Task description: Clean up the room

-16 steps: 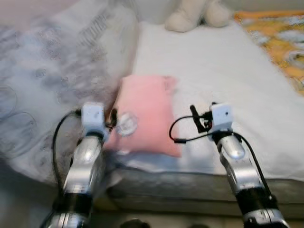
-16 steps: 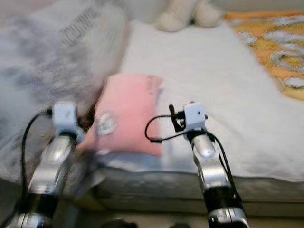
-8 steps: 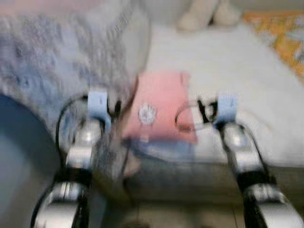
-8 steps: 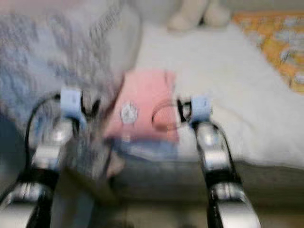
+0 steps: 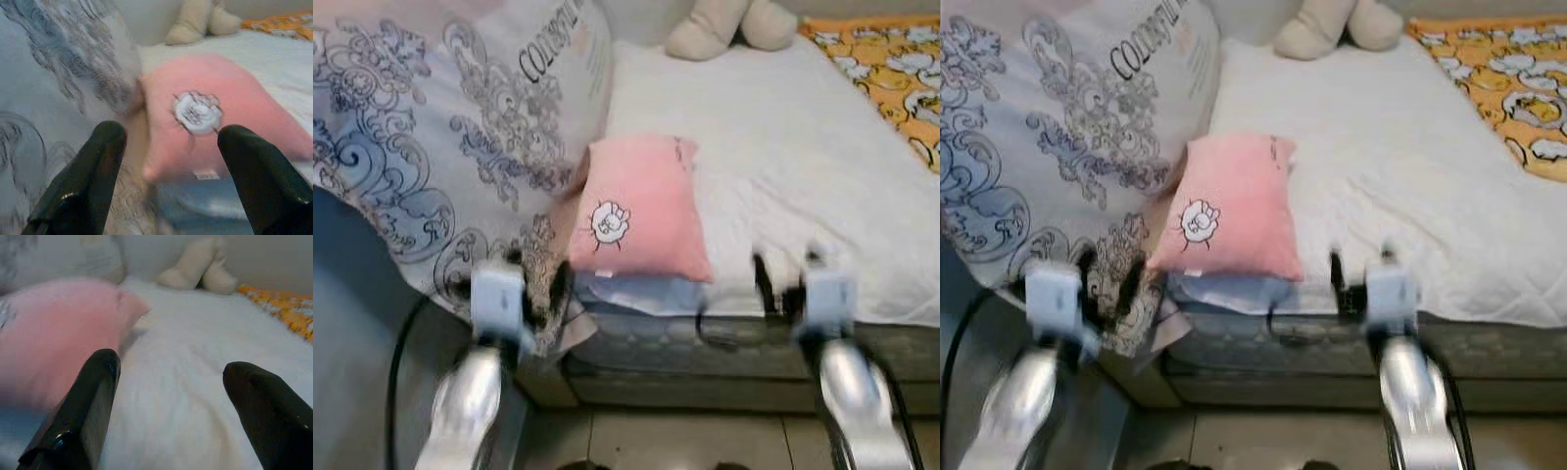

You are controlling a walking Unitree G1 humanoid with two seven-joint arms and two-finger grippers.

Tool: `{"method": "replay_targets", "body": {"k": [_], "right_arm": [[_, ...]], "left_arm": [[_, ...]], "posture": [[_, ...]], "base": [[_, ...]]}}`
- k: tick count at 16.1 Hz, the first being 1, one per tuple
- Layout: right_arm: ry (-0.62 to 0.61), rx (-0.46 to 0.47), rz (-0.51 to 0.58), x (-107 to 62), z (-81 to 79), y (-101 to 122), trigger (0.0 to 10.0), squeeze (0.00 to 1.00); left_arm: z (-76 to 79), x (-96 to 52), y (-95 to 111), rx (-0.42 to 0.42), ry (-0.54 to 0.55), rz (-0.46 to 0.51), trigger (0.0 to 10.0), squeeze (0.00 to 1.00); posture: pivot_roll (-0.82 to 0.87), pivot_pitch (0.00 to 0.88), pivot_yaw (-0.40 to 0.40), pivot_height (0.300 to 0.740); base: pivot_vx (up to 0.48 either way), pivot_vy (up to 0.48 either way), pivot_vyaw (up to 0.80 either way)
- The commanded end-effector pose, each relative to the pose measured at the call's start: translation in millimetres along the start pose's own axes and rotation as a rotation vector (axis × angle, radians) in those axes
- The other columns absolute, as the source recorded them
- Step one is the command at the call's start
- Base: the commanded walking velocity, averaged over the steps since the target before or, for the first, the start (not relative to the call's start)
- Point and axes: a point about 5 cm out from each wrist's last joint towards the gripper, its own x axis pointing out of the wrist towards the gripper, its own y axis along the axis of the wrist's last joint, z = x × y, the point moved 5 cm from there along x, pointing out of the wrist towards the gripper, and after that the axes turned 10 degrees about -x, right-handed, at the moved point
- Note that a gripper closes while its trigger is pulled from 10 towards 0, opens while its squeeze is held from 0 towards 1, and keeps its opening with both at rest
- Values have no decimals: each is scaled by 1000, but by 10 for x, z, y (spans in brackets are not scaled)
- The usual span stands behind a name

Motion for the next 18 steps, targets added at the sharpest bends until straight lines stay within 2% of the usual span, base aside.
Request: {"method": "replay_targets", "body": {"k": [1, 3, 5, 7, 9, 14, 17, 18], "right_arm": [[27, -38, 43, -109, 13, 141, 10000, 0], [42, -50, 27, -196, 6, 143, 10000, 0], [16, -33, 21, -144, 3, 171, 10000, 0], [17, -30, 13, -114, -9, 161, 10000, 0], [4, -24, -18, -100, 28, 58, 10000, 0], [-25, -6, -26, -69, 90, 15, 10000, 0], [-30, 1, -22, -59, 72, 38, 10000, 0], [-32, 1, -22, -55, 70, 45, 10000, 0]], "left_arm": [[80, -123, 54, 5, -35, -19, 10000, 0], [118, -153, 60, -19, -24, -36, 10000, 0], [126, 8, 121, -63, 32, -5, 10000, 0], [124, 19, 110, -84, 51, -20, 10000, 0], [120, 36, 73, -96, 60, -41, 10000, 0], [97, 150, 96, -84, 40, -46, 10000, 0], [254, 169, 102, -76, -34, -55, 10000, 0], [252, 181, 97, -82, -30, -57, 10000, 0]], "posture": [[-119, 0, 94, 740], [-120, 0, 84, 740], [-126, 0, 80, 740], [-136, 0, 83, 740], [-146, 0, 85, 740], [-148, 0, 94, 740], [-149, 0, 105, 740], [-151, 0, 106, 740]], "base": [[0, 0, 0], [0, 0, 0], [480, 0, 0], [480, 0, 0], [480, 0, 0], [480, 0, 0], [477, 0, 0], [469, 0, 0]]}}
